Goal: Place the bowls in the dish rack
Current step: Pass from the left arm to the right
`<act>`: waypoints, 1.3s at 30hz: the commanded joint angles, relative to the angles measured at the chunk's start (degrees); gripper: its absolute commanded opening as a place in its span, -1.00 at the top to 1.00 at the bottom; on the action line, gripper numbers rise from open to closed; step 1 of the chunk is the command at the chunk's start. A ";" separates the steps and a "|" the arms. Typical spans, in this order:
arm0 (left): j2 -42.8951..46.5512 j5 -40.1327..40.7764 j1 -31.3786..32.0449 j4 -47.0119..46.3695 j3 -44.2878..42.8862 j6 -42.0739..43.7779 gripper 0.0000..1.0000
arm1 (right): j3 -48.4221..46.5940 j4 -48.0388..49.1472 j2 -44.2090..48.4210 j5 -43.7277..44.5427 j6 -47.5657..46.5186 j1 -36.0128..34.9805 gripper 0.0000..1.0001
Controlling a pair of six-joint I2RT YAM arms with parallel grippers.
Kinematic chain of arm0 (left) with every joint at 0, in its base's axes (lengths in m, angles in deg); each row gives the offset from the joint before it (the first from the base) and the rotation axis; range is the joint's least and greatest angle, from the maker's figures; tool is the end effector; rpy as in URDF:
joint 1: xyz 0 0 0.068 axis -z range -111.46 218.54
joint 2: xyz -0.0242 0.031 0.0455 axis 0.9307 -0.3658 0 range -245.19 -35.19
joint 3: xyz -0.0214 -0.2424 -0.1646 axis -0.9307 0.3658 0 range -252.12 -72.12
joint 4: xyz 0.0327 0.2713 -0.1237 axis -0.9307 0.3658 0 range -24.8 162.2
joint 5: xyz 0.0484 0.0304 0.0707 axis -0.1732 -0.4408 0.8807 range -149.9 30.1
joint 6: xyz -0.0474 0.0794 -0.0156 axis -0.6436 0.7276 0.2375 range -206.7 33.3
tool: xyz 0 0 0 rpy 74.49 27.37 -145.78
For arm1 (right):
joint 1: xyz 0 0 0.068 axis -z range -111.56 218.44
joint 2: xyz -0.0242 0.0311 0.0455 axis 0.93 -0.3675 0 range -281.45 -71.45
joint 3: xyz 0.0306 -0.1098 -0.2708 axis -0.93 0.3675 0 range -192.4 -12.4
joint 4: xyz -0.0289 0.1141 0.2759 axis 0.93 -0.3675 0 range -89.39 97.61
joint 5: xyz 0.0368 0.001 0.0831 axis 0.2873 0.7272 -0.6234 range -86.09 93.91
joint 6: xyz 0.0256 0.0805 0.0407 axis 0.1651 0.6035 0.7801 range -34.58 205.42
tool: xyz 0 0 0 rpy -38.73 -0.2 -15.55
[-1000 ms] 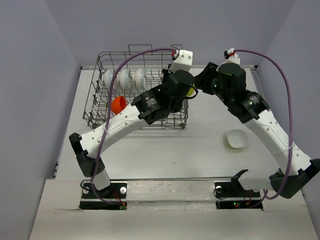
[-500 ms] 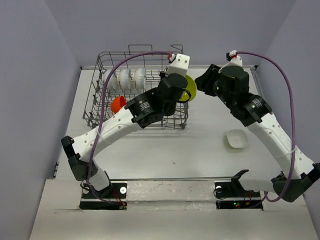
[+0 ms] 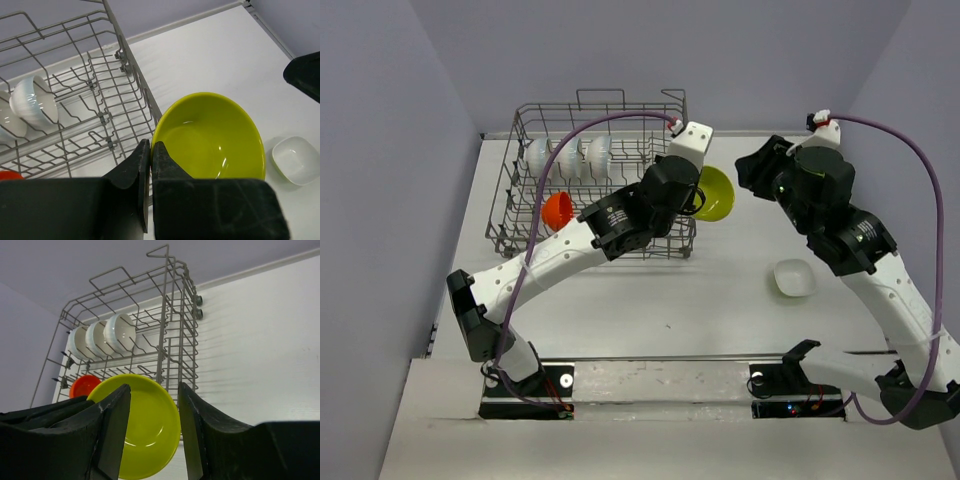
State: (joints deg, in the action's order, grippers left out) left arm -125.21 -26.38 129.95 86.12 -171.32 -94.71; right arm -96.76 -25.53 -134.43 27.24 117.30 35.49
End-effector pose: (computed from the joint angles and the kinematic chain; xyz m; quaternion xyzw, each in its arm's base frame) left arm 0.2487 -0.3588 0.4745 0.1712 0.7453 -0.1602 0.6241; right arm 0.2556 0.1258 0.4971 0.1204 0.7610 0.1987 0.6057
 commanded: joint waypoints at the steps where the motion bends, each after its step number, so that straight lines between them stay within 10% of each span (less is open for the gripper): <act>1: 3.88 -2.84 -0.15 -5.99 0.32 -1.31 1.00 | 2.87 0.01 1.98 1.19 -2.96 0.34 0.03; 39: 8.02 -12.25 -0.06 -5.72 6.04 0.71 1.00 | 14.22 2.74 6.29 -13.22 -12.63 0.87 0.21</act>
State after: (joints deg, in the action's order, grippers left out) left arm -120.40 -38.51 129.95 82.87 -163.54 -94.54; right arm -82.66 -25.07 -129.60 15.05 105.50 35.88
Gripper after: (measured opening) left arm 0.108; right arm 0.409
